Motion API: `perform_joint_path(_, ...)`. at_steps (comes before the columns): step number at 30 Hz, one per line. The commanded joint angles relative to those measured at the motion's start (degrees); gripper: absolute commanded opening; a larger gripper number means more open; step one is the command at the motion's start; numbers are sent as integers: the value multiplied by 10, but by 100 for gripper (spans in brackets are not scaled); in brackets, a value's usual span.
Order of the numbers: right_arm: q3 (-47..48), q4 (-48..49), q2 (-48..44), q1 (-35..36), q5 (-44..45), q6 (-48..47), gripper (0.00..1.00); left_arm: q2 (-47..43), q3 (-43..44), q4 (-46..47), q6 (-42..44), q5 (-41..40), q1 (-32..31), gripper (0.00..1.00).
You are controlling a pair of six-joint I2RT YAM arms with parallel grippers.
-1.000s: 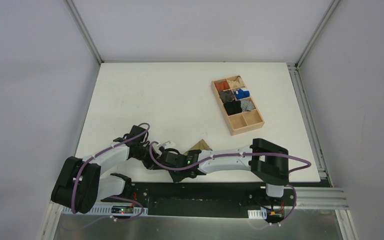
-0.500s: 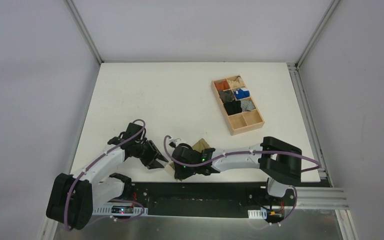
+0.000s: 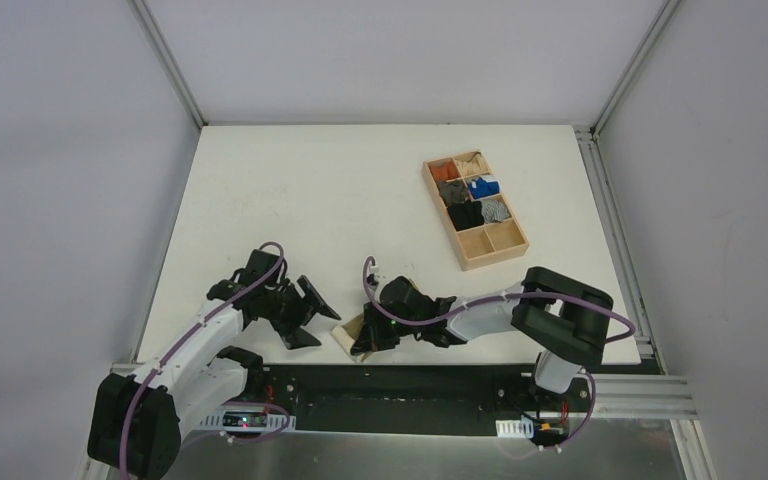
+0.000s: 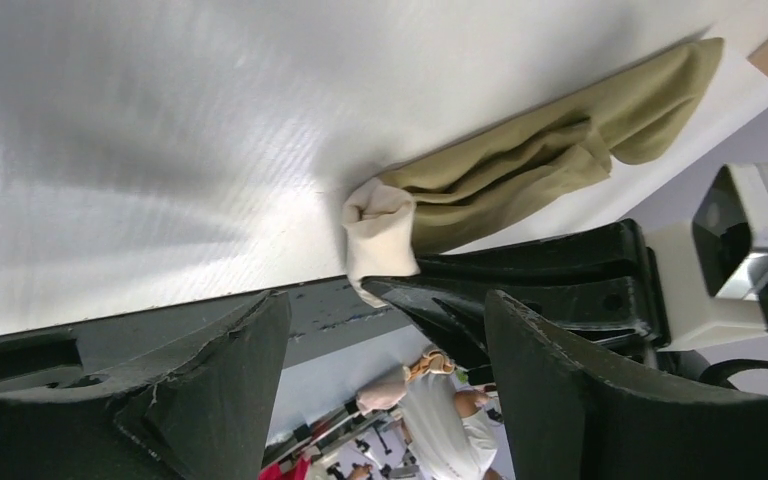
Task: Roll the underwear
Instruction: Roll the underwear to the center of the board.
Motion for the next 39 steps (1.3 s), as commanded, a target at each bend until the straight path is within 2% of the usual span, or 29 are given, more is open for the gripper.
perform_joint_path(1, -21, 28, 24, -11, -14, 16, 0, 3, -16, -16, 8, 10, -7, 73)
perform_joint_path(6, -23, 37, 30, -15, -19, 22, 0, 23, -23, 9, 7, 10, -12, 67)
perform_joint_path(14, -22, 37, 31, -17, -21, 24, 0, 51, -38, 59, -11, 3, -29, 64)
perform_joint_path(17, -22, 37, 32, -17, -23, 24, 0, 61, -51, 83, -26, -5, -36, 60)
perform_joint_path(25, -20, 36, 32, -17, -27, 23, 0, 76, -77, 135, -57, -31, -45, 44)
perform_joint_path(32, -6, 4, 24, -16, -27, 8, 0, 123, -70, 158, -55, -44, -64, 31)
perform_joint_path(34, 2, -16, 17, -16, -22, 4, 0, 134, -67, 158, -52, -45, -66, 20)
perform_joint_path(35, 8, -34, 13, -17, -18, 1, 3, 136, -65, 157, -50, -44, -66, 10)
perform_joint_path(36, 17, -58, 6, -16, -13, -4, 15, 138, -63, 157, -47, -43, -66, 0)
perform_joint_path(38, 32, -107, -16, -14, 9, -16, 40, 136, -61, 155, -44, -39, -66, 0)
perform_joint_path(39, 37, -130, -34, -13, 27, -21, 48, 134, -60, 153, -43, -39, -66, 0)
